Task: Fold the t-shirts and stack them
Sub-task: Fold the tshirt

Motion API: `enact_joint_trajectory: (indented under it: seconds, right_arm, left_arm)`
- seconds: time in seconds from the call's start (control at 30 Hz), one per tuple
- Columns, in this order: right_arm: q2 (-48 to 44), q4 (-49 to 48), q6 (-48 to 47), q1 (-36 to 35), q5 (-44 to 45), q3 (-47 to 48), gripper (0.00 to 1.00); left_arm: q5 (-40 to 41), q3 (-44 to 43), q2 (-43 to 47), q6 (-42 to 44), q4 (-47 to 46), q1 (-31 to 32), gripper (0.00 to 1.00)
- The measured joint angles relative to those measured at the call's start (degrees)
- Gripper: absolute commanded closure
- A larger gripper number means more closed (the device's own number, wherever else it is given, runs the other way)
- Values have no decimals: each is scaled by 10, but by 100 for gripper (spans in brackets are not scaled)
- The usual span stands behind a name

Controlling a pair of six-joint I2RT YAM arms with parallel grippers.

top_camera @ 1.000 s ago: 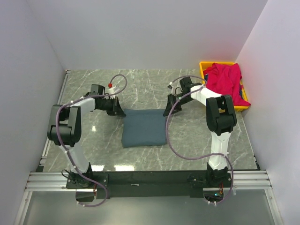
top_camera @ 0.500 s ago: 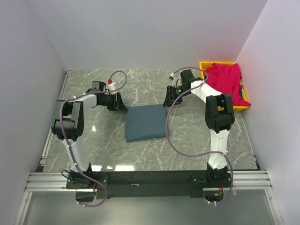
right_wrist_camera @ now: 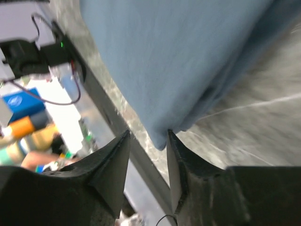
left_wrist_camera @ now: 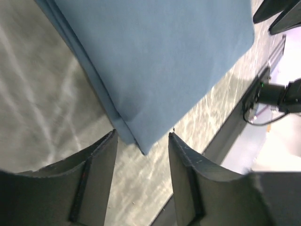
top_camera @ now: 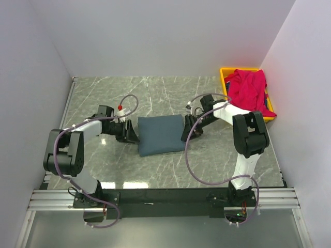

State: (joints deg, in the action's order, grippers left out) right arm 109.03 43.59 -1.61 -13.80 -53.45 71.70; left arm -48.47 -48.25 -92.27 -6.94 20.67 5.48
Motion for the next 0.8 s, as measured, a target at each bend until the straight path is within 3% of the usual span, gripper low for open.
enact_joint_trajectory:
  seconds: [0.17,0.37,0.47,0.53,0.57,0.8]
  right_arm:
    - [26,5,-8,-17,-14,-12,58]
    - [39,2,-13,-21,-19,-17,56]
    - [43,3,-21,-25,-22,-17,54]
    - [48,5,-28,-27,-23,-17,49]
    - [50,8,-31,-28,-24,-17,37]
    - [59,35,-61,-29,-18,-18,31]
  left_arm:
    - [-3,3,-33,1,14,24,55]
    - [-7,2,-71,0,16,38,52]
    - [-10,2,-73,0,16,45,57]
    - [-11,2,-75,-1,15,49,60]
    - [-11,2,-77,-2,14,50,60]
    - [-12,2,-80,-9,12,50,65]
